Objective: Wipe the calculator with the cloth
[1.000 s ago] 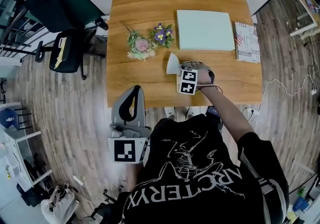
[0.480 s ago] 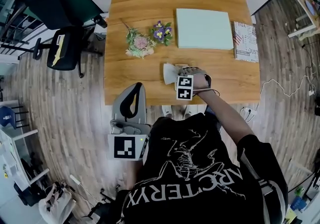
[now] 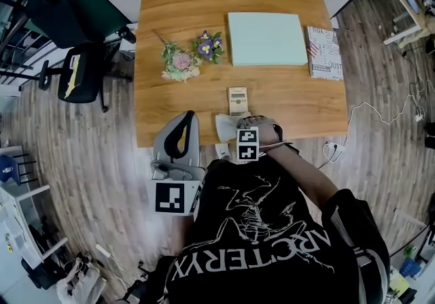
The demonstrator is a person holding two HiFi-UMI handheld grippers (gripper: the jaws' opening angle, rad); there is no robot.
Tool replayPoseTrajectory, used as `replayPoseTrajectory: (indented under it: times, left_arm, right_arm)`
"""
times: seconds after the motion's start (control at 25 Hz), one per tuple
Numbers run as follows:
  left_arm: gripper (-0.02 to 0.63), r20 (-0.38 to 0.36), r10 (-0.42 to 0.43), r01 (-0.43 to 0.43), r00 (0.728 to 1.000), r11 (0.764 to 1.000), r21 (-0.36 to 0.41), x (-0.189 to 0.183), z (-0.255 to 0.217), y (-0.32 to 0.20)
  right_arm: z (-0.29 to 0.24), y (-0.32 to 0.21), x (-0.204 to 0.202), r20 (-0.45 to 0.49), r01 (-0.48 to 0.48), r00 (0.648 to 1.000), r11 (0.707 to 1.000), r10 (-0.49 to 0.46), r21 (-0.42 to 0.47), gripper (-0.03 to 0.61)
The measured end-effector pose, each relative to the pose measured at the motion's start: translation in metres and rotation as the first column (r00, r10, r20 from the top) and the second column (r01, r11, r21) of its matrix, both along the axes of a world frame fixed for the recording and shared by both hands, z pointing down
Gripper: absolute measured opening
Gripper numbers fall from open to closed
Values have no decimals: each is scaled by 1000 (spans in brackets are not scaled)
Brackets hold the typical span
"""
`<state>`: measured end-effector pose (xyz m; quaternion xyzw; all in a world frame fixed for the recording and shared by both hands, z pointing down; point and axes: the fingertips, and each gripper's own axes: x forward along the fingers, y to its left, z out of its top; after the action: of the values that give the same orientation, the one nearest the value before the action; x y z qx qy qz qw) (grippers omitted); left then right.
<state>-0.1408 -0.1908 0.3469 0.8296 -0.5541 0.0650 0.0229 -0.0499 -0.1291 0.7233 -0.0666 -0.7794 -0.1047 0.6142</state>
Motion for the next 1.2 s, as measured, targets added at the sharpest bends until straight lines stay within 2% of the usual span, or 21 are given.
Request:
replayPoseTrajectory:
  times: [0.2, 0.36, 0.44, 0.48, 0.56, 0.6, 0.68, 0.72, 0.8, 0.88, 0.96, 1.08, 1.2]
  left_arm:
    - [2, -4, 20, -19, 1000, 1000, 3, 4, 0, -2]
    - [2, -2, 35, -35, 999, 999, 8, 10, -1, -5]
    - [3, -1, 45, -45, 999, 999, 15, 14, -3, -6]
    - [2, -1, 49, -49, 999, 999, 18, 15, -4, -7]
    - [3, -2, 55, -55, 999, 998, 24, 16, -6, -8]
    - [3, -1, 56, -56, 998, 998, 28, 16, -7, -9]
    - [3, 10, 58, -58, 998, 998, 38, 16, -10, -12]
    - [3, 21, 57, -58, 998, 997, 44, 15, -11, -13]
    - [3, 42, 49, -52, 998, 997, 59, 10, -15, -17]
    - [3, 52, 34, -38, 998, 996, 79, 4, -21, -23]
    - [3, 63, 19, -25, 998, 995, 95, -2, -28, -28]
    - [3, 79, 16, -24, 997, 994, 109, -3, -33, -31]
    - [3, 93, 22, -33, 995, 992, 119, 1, -34, -33]
  right_arm:
    - [-4, 22, 0, 23, -19, 1000, 999, 20, -46, 89]
    - [-29, 19, -4, 107, -86, 990, 993, 94, -76, 89]
    - [-53, 8, -6, 189, -164, 965, 982, 179, -94, 89]
    - [-68, -2, -7, 241, -220, 941, 971, 236, -94, 89]
    - [-105, -32, -4, 360, -350, 862, 933, 357, -86, 89]
    - [-127, -49, 1, 422, -417, 807, 904, 414, -90, 89]
    - [-175, -83, 18, 549, -541, 668, 835, 502, -106, 89]
    - [-201, -98, 29, 614, -591, 597, 800, 516, -97, 89]
    - [-253, -121, 54, 734, -671, 494, 741, 465, -17, 89]
    - [-299, -133, 81, 824, -732, 422, 679, 378, 64, 91]
    - [-337, -135, 103, 885, -772, 351, 630, 307, 88, 91]
    - [-373, -127, 127, 937, -802, 234, 596, 260, 35, 91]
    - [-386, -118, 142, 957, -805, 150, 592, 247, -27, 91]
